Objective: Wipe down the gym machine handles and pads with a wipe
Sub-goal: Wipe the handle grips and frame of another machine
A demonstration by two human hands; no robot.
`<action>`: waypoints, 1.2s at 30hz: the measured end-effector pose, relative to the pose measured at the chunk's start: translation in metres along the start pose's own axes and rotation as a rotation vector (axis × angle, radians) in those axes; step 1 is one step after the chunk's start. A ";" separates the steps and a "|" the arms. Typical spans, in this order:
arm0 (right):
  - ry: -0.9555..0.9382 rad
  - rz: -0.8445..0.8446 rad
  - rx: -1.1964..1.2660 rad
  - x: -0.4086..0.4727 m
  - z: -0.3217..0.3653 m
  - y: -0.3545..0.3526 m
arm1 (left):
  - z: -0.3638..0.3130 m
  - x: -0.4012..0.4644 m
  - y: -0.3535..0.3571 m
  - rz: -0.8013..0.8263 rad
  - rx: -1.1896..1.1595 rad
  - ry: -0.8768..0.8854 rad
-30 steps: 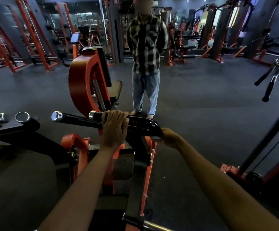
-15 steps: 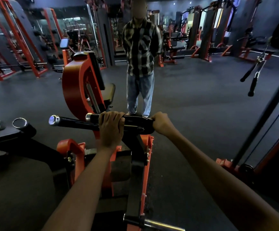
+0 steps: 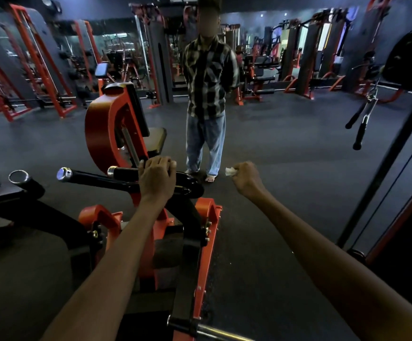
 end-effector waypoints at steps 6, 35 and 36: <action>-0.003 0.012 -0.151 -0.028 -0.044 -0.042 | -0.108 -0.022 0.034 0.157 0.013 0.063; -0.155 0.318 -0.295 0.050 -0.256 -0.054 | -0.235 -0.021 0.260 0.334 -0.030 -0.282; -0.169 0.335 -0.293 0.063 -0.257 -0.053 | -0.234 -0.012 0.263 0.328 -0.026 -0.296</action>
Point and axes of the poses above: each hand's wrist, its own x-axis towards the middle knuckle, its own y-axis out of the palm, z = x × y, the point moved 9 cm from there along x, towards the middle knuckle, and after that the axes turned 12 degrees about z, right-handed, at the moved point
